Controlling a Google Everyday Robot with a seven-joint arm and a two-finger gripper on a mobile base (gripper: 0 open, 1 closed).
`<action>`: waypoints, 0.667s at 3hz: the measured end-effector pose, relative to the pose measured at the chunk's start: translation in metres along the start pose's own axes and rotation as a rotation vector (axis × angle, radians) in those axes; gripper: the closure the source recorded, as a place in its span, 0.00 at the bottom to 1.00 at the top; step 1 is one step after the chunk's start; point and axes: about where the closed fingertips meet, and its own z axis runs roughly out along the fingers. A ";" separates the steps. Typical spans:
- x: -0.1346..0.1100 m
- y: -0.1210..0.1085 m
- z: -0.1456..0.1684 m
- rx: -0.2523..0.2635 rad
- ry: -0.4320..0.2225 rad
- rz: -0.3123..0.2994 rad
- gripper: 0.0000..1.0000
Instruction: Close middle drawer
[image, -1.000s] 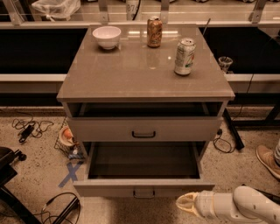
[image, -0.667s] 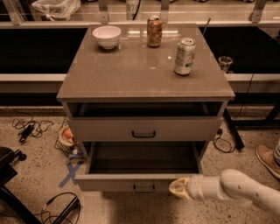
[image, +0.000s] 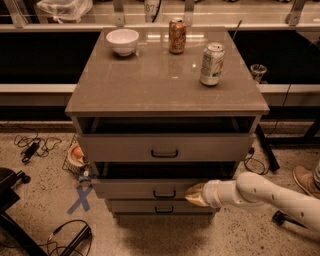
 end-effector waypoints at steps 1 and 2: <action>-0.002 -0.001 0.001 -0.001 -0.001 -0.004 1.00; 0.003 0.000 0.005 0.014 -0.017 0.014 1.00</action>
Offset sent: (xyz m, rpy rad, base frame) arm 0.0023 -0.0037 -0.0110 0.0366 -0.0106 -0.0545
